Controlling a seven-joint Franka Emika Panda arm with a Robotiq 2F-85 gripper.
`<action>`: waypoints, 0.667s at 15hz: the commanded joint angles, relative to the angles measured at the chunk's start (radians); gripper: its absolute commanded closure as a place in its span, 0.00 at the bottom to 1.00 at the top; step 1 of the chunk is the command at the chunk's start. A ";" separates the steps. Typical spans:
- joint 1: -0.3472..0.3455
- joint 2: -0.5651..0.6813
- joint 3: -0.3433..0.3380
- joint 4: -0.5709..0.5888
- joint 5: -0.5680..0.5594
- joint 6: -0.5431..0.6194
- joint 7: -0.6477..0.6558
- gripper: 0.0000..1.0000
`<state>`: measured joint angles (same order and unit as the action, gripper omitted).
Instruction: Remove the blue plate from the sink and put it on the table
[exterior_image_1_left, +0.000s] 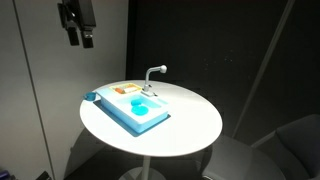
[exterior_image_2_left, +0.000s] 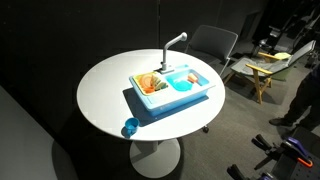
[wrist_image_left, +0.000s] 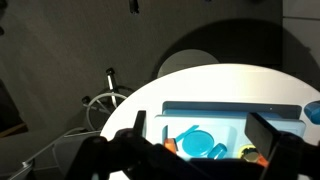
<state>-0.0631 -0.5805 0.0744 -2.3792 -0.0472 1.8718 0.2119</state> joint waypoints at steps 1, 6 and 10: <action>0.008 0.001 -0.007 0.002 -0.004 -0.002 0.003 0.00; 0.008 0.001 -0.007 0.002 -0.004 -0.002 0.003 0.00; 0.002 0.040 -0.016 0.057 -0.022 -0.006 -0.024 0.00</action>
<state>-0.0627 -0.5791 0.0728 -2.3761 -0.0472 1.8722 0.2097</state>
